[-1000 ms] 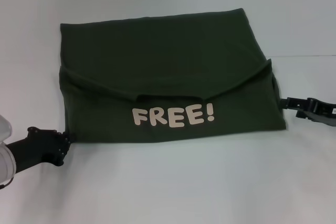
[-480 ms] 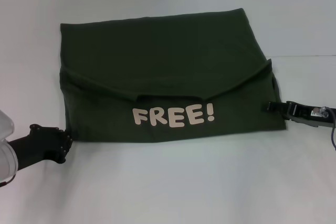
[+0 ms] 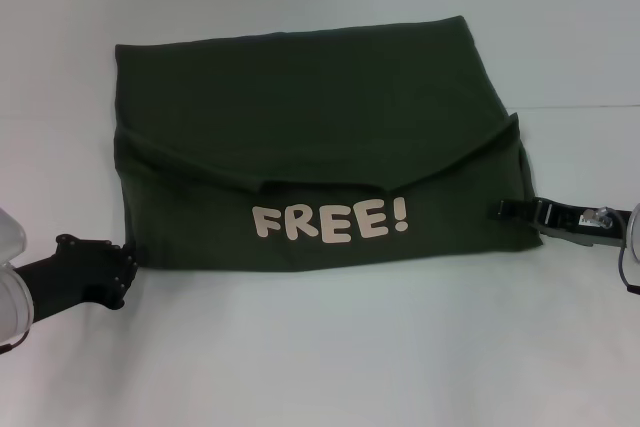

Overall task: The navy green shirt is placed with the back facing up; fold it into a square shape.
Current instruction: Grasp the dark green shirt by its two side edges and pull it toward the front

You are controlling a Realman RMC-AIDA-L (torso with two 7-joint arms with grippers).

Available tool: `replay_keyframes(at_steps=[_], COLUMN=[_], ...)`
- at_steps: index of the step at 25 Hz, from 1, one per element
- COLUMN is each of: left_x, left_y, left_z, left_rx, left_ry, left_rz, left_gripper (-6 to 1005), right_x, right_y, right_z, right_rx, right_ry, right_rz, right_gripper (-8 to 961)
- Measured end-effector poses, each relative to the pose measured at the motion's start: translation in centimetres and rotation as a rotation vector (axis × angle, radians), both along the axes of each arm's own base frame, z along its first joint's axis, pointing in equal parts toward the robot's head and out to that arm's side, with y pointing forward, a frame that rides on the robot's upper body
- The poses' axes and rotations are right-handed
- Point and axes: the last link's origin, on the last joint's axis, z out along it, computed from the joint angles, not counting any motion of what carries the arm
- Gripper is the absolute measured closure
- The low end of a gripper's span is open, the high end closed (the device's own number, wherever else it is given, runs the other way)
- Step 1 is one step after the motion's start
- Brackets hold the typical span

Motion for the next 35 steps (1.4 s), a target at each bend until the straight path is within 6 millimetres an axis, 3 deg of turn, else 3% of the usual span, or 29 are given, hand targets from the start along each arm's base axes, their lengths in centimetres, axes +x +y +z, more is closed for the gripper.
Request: replay_keyframes(at_steps=[2,8,18,27,35], left_x=[0.0,0.1,0.1,0.1,-0.1], left_y=[0.0,0.0,0.0,-0.5,-3.5], left_z=[0.0,-0.1,-0.1,0.8,3.7], left_rx=[0.0,-0.001,0.001,0.009,-0.021], left_ry=[0.0,-0.003,-0.008,-0.07,-0.218], left_rz=[0.0,0.001,0.002,0.038,0.071], left_gripper=[967,967,967,967,967], right_x=[0.1,0.4,1.0,1.6,3.2], right_y=[-0.1,-0.4,-0.8,-2.4,-7.3], right_z=[0.1,0.1,0.1,0.5,1.9], right_rx=[0.003,0.001,0.003,0.028,0.043], right_ry=[-0.002,-0.013,-0.026,0.032,0.117], right_rz=[0.002,0.008,0.013,0.071,0.178], right_gripper=[192,384,871,921,924])
